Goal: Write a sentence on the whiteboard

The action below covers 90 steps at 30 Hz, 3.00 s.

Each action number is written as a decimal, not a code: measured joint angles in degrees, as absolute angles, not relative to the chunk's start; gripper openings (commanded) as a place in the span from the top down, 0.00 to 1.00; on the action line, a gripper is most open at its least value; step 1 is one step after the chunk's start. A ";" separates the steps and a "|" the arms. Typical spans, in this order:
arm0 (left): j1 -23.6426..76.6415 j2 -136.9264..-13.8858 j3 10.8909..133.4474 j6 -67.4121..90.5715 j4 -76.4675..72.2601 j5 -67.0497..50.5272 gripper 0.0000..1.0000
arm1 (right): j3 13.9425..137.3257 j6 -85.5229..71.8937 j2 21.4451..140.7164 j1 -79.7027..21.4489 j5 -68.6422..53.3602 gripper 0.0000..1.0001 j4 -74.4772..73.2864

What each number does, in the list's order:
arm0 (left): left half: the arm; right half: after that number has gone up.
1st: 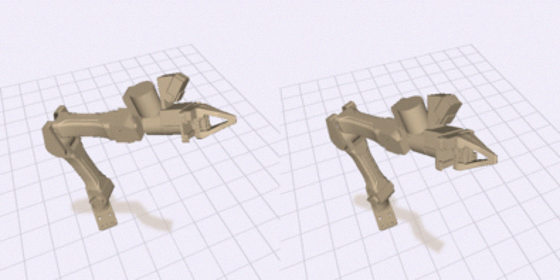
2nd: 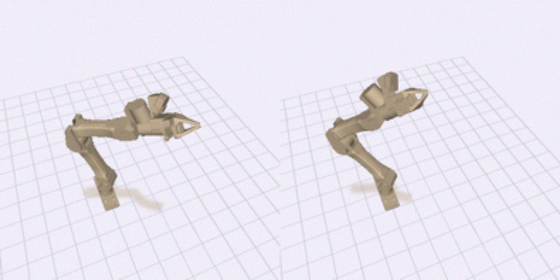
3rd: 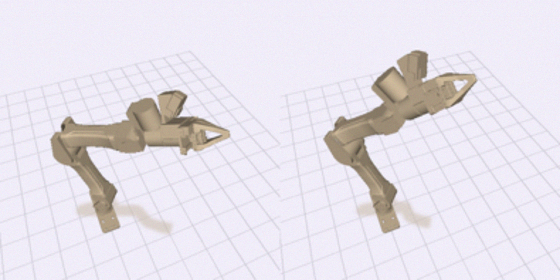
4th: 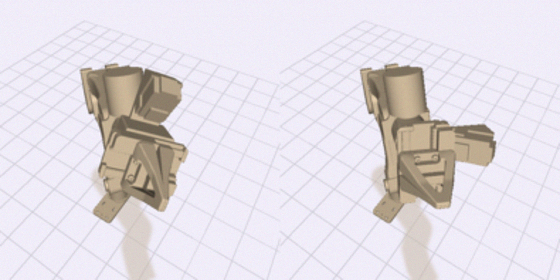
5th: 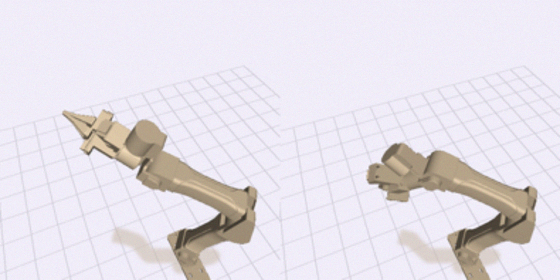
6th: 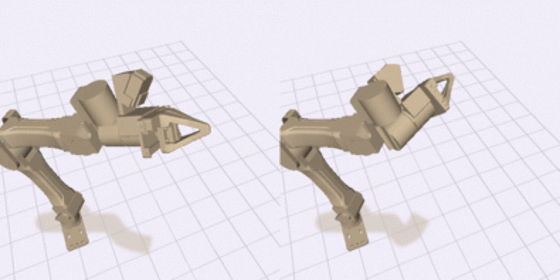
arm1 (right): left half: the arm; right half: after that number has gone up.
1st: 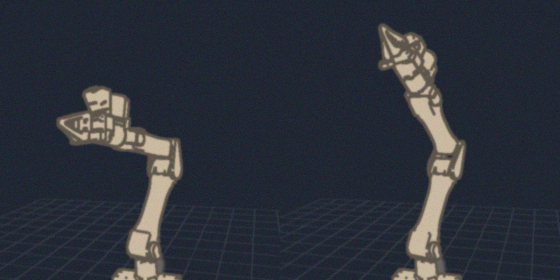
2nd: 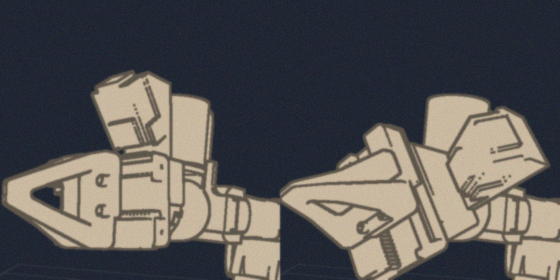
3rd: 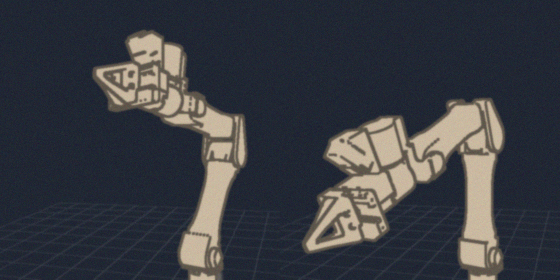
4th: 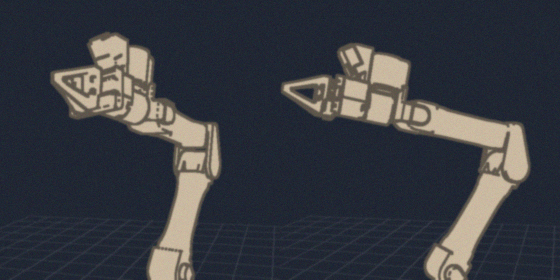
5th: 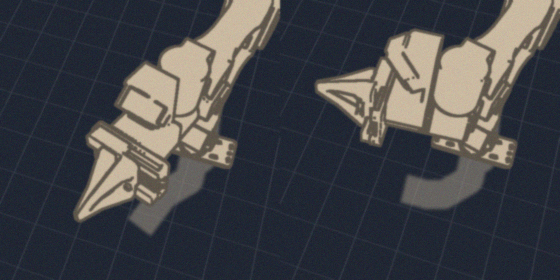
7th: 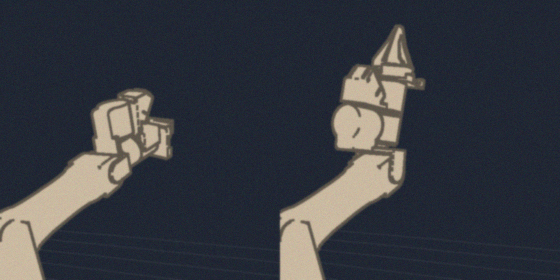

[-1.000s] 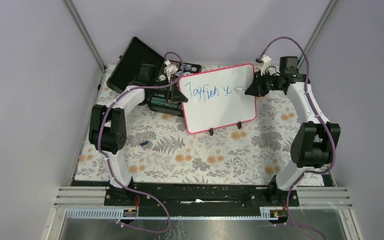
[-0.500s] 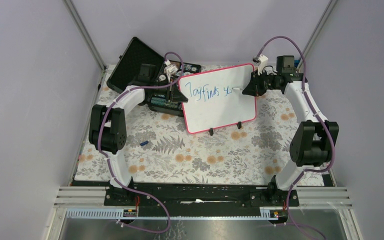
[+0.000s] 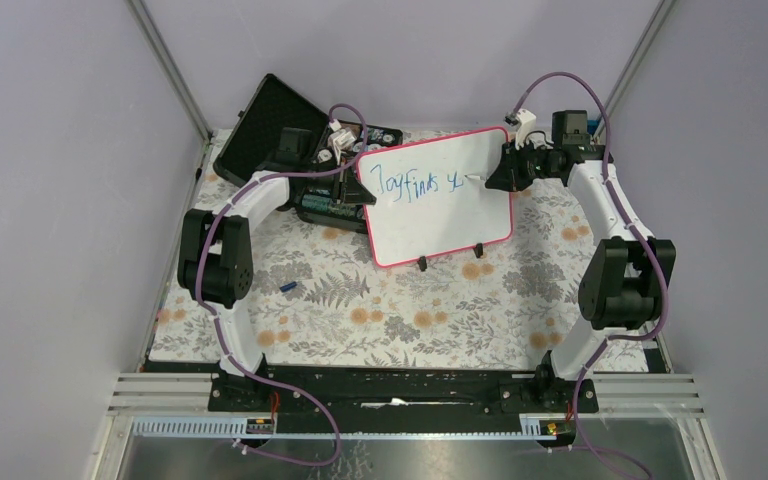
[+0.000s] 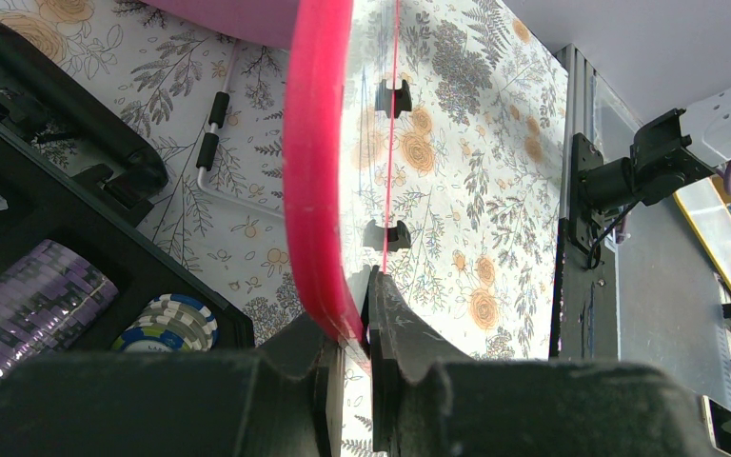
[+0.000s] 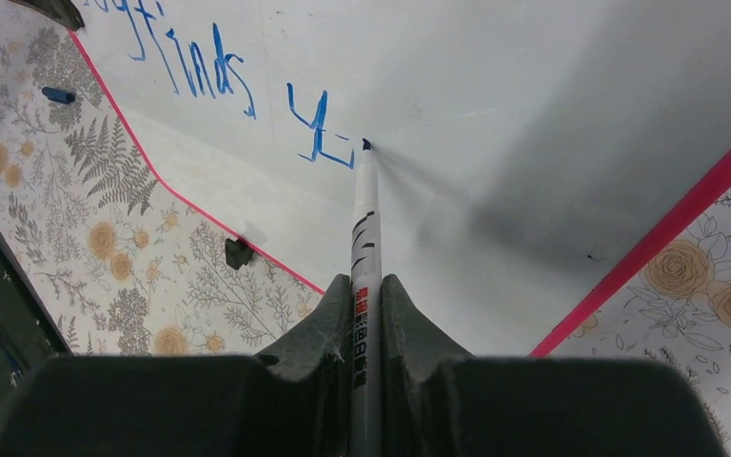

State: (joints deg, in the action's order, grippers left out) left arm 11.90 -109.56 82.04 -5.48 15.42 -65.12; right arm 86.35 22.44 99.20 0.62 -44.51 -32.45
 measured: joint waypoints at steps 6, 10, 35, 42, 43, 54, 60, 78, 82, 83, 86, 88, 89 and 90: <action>11.90 -109.56 82.04 -5.48 15.42 -65.12 1.00 | 86.35 22.48 99.20 0.62 -44.38 1.00 -32.47; 11.90 -109.56 82.04 -5.48 15.42 -65.12 1.00 | 86.24 22.70 99.18 0.62 -44.40 1.00 -32.51; 11.90 -109.58 82.06 -5.43 15.42 -65.08 1.00 | 84.71 25.06 99.07 1.37 -43.00 1.00 -34.96; 11.90 -109.58 82.06 -5.48 15.44 -65.10 1.00 | 87.35 25.04 99.11 1.58 -42.41 1.00 -35.29; 11.90 -109.56 82.06 -5.50 15.44 -65.10 1.00 | 87.64 25.04 99.11 1.56 -42.35 1.00 -35.27; 11.90 -109.56 82.06 -5.48 15.44 -65.08 1.00 | 89.08 24.82 99.57 1.56 -42.09 1.00 -35.31; 11.90 -109.58 82.06 -5.48 15.44 -65.08 1.00 | 89.08 24.86 99.61 1.56 -42.09 1.00 -35.31; 11.94 -109.58 82.15 -5.19 15.49 -64.88 1.00 | 85.82 26.20 99.59 1.56 -42.26 1.00 -35.94; 11.94 -109.58 82.15 -5.15 15.49 -64.86 1.00 | 85.82 26.87 99.57 1.61 -41.91 1.00 -36.67; 11.97 -109.58 82.15 -5.15 15.46 -64.86 1.00 | 85.82 27.07 99.55 1.65 -41.65 1.00 -36.95; 11.94 -109.58 82.15 -5.15 15.49 -64.86 1.00 | 85.84 27.68 99.44 2.02 -41.17 1.00 -37.71; 11.97 -109.58 82.15 -5.17 15.49 -64.86 1.00 | 85.84 28.08 99.42 2.46 -40.99 1.00 -38.30; 11.97 -109.58 82.15 -5.17 15.49 -64.86 1.00 | 85.84 28.23 99.42 2.72 -40.97 1.00 -38.44; 11.97 -109.58 82.15 -5.17 15.51 -64.86 1.00 | 85.86 28.29 99.42 2.85 -40.99 1.00 -38.52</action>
State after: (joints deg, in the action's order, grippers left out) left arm 11.97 -109.58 82.15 -5.17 15.51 -64.86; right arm 85.86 28.29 99.42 2.85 -40.99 -38.52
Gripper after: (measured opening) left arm 0.114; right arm 0.162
